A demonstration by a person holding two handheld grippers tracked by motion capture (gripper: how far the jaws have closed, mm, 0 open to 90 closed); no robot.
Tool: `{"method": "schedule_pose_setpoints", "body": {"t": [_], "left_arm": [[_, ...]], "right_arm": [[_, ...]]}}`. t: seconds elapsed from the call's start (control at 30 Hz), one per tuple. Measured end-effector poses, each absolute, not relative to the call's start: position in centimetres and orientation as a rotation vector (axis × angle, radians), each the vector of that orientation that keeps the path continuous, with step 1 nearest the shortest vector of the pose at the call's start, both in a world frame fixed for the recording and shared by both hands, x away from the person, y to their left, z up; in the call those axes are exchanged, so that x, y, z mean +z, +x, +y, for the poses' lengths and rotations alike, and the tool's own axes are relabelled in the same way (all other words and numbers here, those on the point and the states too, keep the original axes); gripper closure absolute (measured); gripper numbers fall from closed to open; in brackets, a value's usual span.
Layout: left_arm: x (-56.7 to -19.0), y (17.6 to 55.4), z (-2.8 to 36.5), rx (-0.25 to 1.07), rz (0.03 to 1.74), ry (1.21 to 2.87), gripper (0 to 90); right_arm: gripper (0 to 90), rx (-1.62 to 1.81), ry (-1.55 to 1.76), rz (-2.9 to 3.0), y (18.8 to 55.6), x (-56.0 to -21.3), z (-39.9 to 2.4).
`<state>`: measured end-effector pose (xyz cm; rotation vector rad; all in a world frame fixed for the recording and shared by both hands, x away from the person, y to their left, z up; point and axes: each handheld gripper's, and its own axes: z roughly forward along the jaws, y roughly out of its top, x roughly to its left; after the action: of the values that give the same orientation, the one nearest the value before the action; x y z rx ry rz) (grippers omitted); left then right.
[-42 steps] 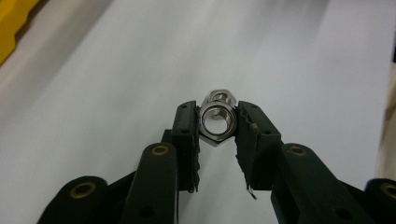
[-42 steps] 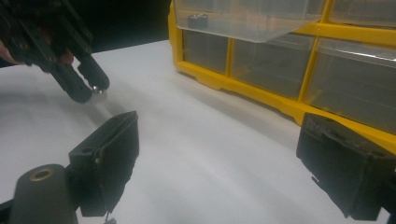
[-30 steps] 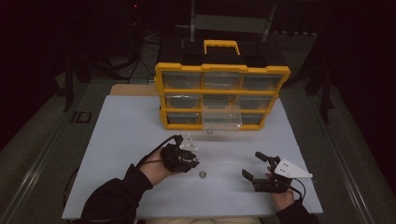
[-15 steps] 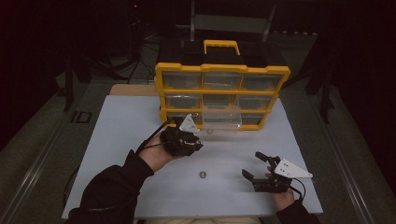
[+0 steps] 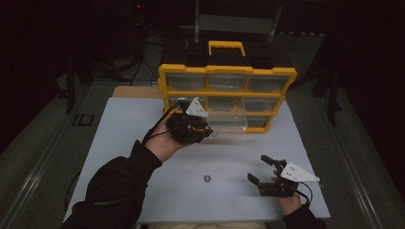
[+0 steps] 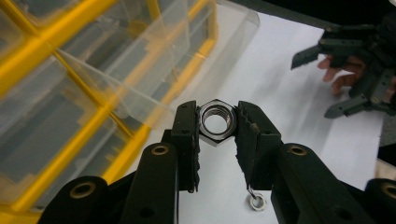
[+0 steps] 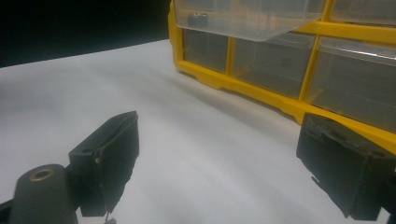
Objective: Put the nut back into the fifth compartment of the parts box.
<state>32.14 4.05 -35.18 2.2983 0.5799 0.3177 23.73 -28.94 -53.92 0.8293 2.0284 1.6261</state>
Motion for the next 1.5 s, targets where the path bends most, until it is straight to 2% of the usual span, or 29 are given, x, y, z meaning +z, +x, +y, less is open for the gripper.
{"method": "schedule_pose_setpoints", "body": {"t": [0.5,0.9,1.5], "left_arm": [[-34.4,34.1,2.2,0.365,0.654,2.256,69.2],[-35.7,36.4,0.4,0.348,0.734,2.238,69.1],[-37.8,38.5,-1.5,0.308,0.862,2.337,69.0]], "right_arm": [[13.1,1.625,0.829,2.030,23.7,-53.9,-29.0],[13.1,1.625,0.828,2.030,23.7,-53.9,-29.0],[13.1,1.628,0.827,2.034,23.8,-54.0,-29.0]]}}
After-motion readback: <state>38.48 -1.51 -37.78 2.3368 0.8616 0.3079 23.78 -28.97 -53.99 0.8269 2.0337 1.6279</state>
